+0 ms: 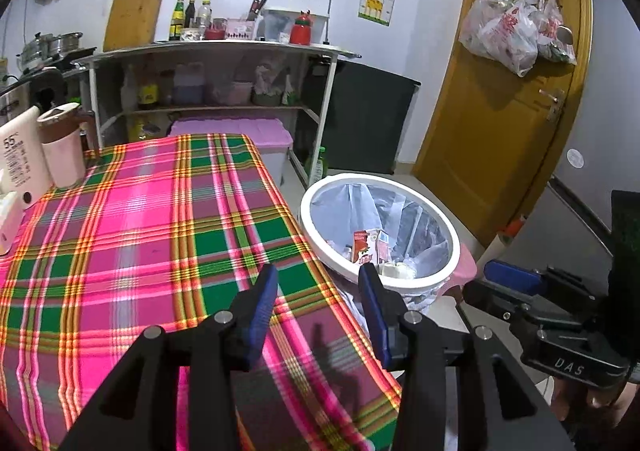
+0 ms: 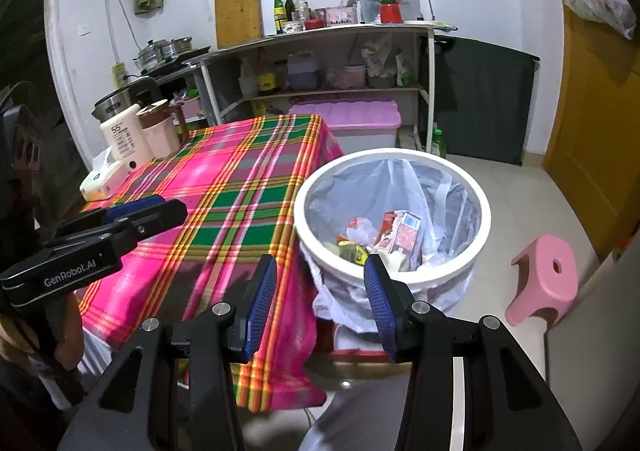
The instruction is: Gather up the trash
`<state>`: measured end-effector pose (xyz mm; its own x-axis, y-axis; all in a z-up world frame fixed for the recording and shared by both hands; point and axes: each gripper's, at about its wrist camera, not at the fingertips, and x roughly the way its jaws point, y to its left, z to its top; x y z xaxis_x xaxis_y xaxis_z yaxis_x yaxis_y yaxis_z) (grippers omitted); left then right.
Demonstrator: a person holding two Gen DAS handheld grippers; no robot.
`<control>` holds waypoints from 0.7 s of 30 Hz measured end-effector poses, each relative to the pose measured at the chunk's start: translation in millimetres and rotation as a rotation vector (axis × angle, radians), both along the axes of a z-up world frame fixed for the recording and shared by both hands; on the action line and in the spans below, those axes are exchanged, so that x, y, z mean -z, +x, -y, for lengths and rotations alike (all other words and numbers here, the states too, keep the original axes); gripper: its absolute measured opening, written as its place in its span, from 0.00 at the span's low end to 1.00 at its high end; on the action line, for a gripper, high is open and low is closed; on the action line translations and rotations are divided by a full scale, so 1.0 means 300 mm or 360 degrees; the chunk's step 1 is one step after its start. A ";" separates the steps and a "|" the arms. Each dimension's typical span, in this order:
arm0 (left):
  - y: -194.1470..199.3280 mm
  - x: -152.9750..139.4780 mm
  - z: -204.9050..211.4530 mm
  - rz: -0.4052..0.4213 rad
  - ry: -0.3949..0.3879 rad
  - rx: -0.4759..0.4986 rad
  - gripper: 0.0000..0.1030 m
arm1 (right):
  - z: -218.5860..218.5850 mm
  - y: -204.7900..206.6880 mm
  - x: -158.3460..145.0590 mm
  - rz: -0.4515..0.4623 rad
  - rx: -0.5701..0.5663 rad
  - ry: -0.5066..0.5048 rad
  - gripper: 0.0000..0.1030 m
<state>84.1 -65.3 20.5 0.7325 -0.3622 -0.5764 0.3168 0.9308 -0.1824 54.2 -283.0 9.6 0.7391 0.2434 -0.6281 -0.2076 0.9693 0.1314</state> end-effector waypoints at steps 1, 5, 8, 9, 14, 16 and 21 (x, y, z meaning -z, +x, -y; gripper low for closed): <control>-0.009 -0.001 -0.002 0.0004 0.0004 -0.0006 0.43 | -0.001 -0.005 -0.001 0.0001 -0.0002 0.0000 0.45; -0.040 0.003 -0.004 0.0010 0.0020 -0.0025 0.43 | -0.014 -0.040 -0.004 0.0008 -0.0011 -0.0012 0.45; -0.061 0.008 -0.002 0.0015 0.0038 -0.0033 0.43 | -0.021 -0.059 -0.004 0.0009 -0.0015 -0.0019 0.45; -0.065 0.009 -0.001 0.0016 0.0044 -0.0035 0.43 | -0.020 -0.065 -0.004 0.0009 -0.0015 -0.0018 0.45; -0.080 0.011 0.000 0.0019 0.0052 -0.0036 0.43 | -0.025 -0.084 -0.006 0.0015 -0.0021 -0.0019 0.45; -0.083 0.012 0.001 0.0020 0.0053 -0.0039 0.43 | -0.026 -0.086 -0.007 0.0017 -0.0021 -0.0019 0.45; -0.094 0.017 -0.001 0.0020 0.0057 -0.0046 0.43 | -0.027 -0.089 -0.010 0.0022 -0.0018 -0.0017 0.45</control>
